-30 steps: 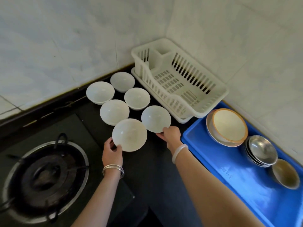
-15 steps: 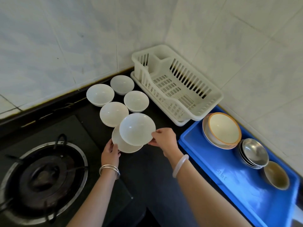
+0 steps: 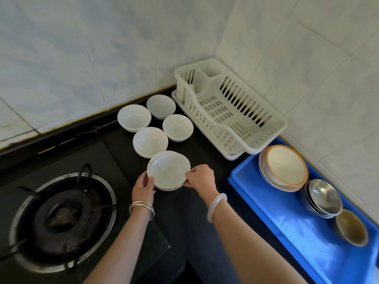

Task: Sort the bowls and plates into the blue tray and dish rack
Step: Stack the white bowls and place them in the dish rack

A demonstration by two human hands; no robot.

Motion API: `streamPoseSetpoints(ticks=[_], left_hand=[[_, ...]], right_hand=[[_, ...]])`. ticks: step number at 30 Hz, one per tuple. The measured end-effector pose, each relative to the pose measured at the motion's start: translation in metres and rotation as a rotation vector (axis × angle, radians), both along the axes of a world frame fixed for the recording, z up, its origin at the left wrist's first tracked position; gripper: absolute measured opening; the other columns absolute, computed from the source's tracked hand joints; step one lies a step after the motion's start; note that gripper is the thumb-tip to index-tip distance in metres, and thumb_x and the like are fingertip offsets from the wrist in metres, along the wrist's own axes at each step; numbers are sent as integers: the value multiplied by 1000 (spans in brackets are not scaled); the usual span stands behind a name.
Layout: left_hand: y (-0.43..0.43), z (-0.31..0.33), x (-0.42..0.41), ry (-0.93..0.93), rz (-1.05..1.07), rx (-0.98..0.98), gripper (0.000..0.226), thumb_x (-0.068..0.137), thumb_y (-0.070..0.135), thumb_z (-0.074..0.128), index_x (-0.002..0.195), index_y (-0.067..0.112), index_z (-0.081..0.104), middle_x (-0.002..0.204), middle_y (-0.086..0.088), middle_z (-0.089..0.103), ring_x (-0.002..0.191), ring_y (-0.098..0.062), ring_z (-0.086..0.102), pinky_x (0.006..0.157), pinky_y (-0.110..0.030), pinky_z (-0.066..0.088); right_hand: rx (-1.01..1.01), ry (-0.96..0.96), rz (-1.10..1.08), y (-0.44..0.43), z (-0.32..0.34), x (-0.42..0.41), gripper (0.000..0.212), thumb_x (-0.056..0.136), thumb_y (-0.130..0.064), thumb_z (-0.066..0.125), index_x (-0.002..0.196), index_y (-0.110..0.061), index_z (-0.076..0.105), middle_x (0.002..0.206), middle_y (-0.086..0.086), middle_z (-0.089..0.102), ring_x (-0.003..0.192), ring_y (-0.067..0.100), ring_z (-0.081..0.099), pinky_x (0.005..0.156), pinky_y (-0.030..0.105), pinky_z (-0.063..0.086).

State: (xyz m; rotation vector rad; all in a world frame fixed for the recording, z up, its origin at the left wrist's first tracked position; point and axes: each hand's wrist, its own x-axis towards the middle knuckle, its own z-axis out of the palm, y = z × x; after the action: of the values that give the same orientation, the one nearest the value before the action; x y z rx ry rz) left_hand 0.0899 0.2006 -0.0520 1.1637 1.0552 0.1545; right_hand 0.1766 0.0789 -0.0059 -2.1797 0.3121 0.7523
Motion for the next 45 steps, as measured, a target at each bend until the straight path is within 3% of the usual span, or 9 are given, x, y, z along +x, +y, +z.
streamPoseSetpoints(ticks=[6,10,14,21,30,32,37,42,45], left_hand=[[4,-4,0,25,-37,8,43,91,12,51,133,17,46,133,-13,53,119,-31,52,94,-43,47],[8,-3,2,19,-39,-10,43,90,12,50,133,20,47,133,-11,53,119,-30,52,94,-43,47],[10,0,5,18,33,-121,36,90,12,51,126,18,53,130,-10,53,117,-32,54,82,-39,52],[6,8,5,32,42,-118,33,90,17,52,122,16,56,127,-11,56,114,-32,56,74,-36,52],[-3,71,66,-164,-36,-109,22,89,15,54,109,21,59,91,5,62,89,-20,63,62,-27,54],[-6,88,96,-194,-64,-127,22,89,16,54,111,21,57,92,4,60,87,-17,61,64,-29,54],[-20,116,177,-266,-155,-112,17,90,16,54,106,17,57,117,-10,57,106,-31,61,67,-30,55],[-39,122,256,-256,-214,-91,15,92,16,50,106,14,52,113,-11,53,91,-30,62,64,-29,53],[-47,113,298,-226,-259,-88,20,93,15,48,111,10,55,112,-13,53,96,-35,60,71,-35,53]], right_hand=[[-39,3,22,-6,-10,4,12,83,-21,66,89,-22,55,87,0,60,76,14,61,69,29,55],[144,177,-50,-9,-12,6,47,85,-17,65,127,-25,47,112,6,56,94,19,59,70,35,56],[376,331,-116,-11,-16,4,56,89,-8,59,140,-24,41,109,6,59,96,26,63,76,43,58],[510,294,-143,-16,-20,1,54,90,-3,57,140,-17,44,119,10,63,87,21,71,68,33,60],[613,82,-144,-40,48,54,48,87,-4,60,134,-15,53,109,7,69,84,18,72,66,28,60],[622,24,-149,-46,68,78,49,87,-4,61,134,-15,52,115,8,66,87,20,71,69,29,60],[614,-58,-204,-64,100,146,48,88,-2,59,135,-10,49,122,14,62,84,25,69,69,29,60],[614,-104,-271,-79,98,213,40,88,-1,58,128,-7,57,114,14,64,91,25,67,63,27,59],[586,-129,-317,-83,83,248,38,88,-1,56,126,-4,57,109,15,64,84,25,66,61,27,59]])
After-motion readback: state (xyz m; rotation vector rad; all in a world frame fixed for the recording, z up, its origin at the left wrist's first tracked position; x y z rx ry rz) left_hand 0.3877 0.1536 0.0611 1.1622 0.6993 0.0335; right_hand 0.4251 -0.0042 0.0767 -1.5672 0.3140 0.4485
